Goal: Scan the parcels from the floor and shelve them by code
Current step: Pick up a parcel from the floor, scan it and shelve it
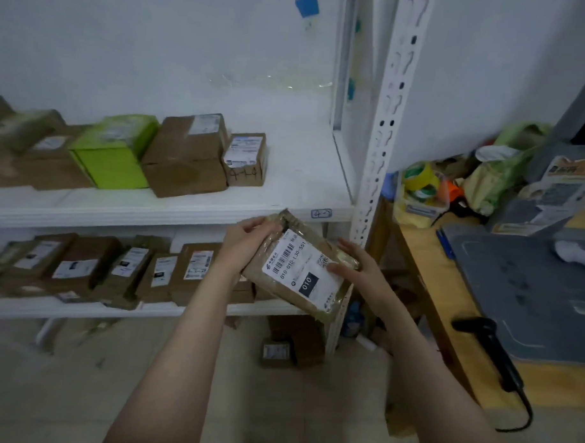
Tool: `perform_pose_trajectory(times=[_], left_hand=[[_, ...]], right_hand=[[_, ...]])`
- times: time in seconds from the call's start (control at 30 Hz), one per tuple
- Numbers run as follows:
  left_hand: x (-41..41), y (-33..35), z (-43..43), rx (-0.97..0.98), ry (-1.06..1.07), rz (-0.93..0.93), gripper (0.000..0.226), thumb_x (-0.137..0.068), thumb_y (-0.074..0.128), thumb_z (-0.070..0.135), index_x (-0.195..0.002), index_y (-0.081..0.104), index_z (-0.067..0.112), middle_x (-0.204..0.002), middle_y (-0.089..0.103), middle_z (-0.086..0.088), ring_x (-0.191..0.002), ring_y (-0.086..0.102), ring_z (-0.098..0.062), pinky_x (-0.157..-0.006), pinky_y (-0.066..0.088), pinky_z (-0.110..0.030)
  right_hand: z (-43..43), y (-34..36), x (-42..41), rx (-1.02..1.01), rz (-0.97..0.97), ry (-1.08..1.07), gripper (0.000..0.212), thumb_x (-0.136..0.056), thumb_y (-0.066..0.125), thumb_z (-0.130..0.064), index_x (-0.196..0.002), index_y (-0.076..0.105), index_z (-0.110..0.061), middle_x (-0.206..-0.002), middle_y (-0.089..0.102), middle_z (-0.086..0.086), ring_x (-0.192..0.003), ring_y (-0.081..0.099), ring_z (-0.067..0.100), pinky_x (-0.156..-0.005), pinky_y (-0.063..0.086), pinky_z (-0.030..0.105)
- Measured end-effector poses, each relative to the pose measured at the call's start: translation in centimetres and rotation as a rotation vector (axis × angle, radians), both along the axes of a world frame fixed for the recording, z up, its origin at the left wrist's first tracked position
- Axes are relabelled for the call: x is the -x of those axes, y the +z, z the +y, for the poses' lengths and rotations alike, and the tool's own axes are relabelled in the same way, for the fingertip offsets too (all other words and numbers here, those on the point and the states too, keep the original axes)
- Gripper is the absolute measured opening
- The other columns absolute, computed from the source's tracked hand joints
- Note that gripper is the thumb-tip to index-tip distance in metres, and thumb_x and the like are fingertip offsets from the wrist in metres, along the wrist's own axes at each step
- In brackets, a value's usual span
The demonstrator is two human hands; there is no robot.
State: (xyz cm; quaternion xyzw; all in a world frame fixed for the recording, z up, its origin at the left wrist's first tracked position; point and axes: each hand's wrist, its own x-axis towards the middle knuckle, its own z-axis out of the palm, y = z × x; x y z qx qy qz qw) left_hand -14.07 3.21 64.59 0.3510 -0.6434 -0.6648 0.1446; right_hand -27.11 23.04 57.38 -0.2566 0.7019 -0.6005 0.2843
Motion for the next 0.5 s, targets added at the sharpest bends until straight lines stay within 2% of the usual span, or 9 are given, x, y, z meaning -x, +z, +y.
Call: perform_pose_trajectory(times=[0.03,0.07,0.17,0.23,0.3,0.37,0.47,0.5], left_hand=[[-1.0,1.0,-1.1,0.04,-0.031,0.0,0.083,-0.054,0.086,0.046,-0.129,0.065,0.016,-0.11,0.074,-0.009,-0.093,0.074,-0.023,-0.081,0.059,-0.036],[-1.9,1.9,-2.2,0.084,-0.057,-0.004,0.079,-0.058,0.086,0.045,-0.129,0.065,0.017,-0.11,0.074,-0.008,-0.092,0.074,-0.022,-0.079,0.059,-0.035],[-4.5,5.0,-5.4,0.182,-0.104,0.012,0.046,-0.081,0.079,0.033,-0.123,0.069,0.017,-0.103,0.077,-0.006,-0.085,0.074,-0.018,-0.072,0.056,-0.029],[-5.8,7.1,-7.1,0.208,-0.122,0.039,0.031,-0.084,0.076,0.033,-0.112,0.074,0.019,-0.094,0.078,-0.004,-0.081,0.074,-0.017,-0.071,0.056,-0.028],[-7.1,9.6,-9.0,0.246,-0.119,0.067,0.028,-0.083,0.077,0.037,-0.104,0.076,0.018,-0.09,0.079,-0.002,-0.08,0.073,-0.017,-0.072,0.055,-0.026],[-7.9,12.1,-10.6,0.285,-0.073,0.099,0.04,-0.077,0.082,0.043,-0.103,0.074,0.013,-0.089,0.078,-0.002,-0.077,0.072,-0.014,-0.067,0.054,-0.023],[-8.6,16.1,-13.0,0.343,0.073,0.193,0.103,-0.044,0.085,0.072,-0.123,0.064,0.009,-0.114,0.072,-0.006,-0.099,0.07,-0.017,-0.082,0.056,-0.03],[-8.7,17.4,-13.8,0.35,0.11,0.231,0.119,-0.037,0.083,0.078,-0.129,0.06,0.007,-0.12,0.07,-0.009,-0.104,0.069,-0.021,-0.08,0.056,-0.031]], right_hand=[[-1.0,0.6,-0.7,0.004,-0.012,0.036,0.076,-0.079,0.08,-0.032,-0.145,0.044,-0.024,-0.13,0.055,-0.007,-0.101,0.063,0.0,-0.075,0.053,0.017],[-2.0,1.3,-1.5,0.0,-0.006,0.069,0.079,-0.076,0.08,-0.034,-0.146,0.045,-0.025,-0.129,0.057,-0.007,-0.102,0.064,0.004,-0.077,0.054,0.019],[-5.1,3.7,-4.0,0.036,0.021,0.086,0.072,-0.078,0.082,-0.031,-0.142,0.049,-0.025,-0.119,0.063,-0.007,-0.096,0.068,0.005,-0.075,0.055,0.021],[-6.8,5.3,-5.3,0.09,0.038,0.046,0.078,-0.07,0.086,-0.043,-0.138,0.053,-0.027,-0.118,0.066,0.0,-0.097,0.071,0.013,-0.078,0.058,0.029],[-8.9,7.6,-6.6,0.153,0.085,-0.004,0.079,-0.063,0.081,-0.052,-0.133,0.055,-0.028,-0.117,0.067,0.007,-0.098,0.071,0.018,-0.079,0.06,0.035],[-10.7,10.1,-7.7,0.206,0.145,-0.059,0.068,-0.068,0.078,-0.049,-0.129,0.057,-0.028,-0.112,0.067,0.011,-0.095,0.071,0.018,-0.076,0.059,0.031],[-13.2,14.9,-9.5,0.307,0.205,-0.135,0.058,-0.071,0.075,-0.045,-0.124,0.059,-0.027,-0.106,0.067,0.012,-0.087,0.072,0.016,-0.066,0.057,0.028],[-13.9,16.7,-10.0,0.344,0.216,-0.161,0.057,-0.071,0.076,-0.045,-0.123,0.06,-0.027,-0.105,0.068,0.011,-0.086,0.072,0.016,-0.066,0.057,0.028]])
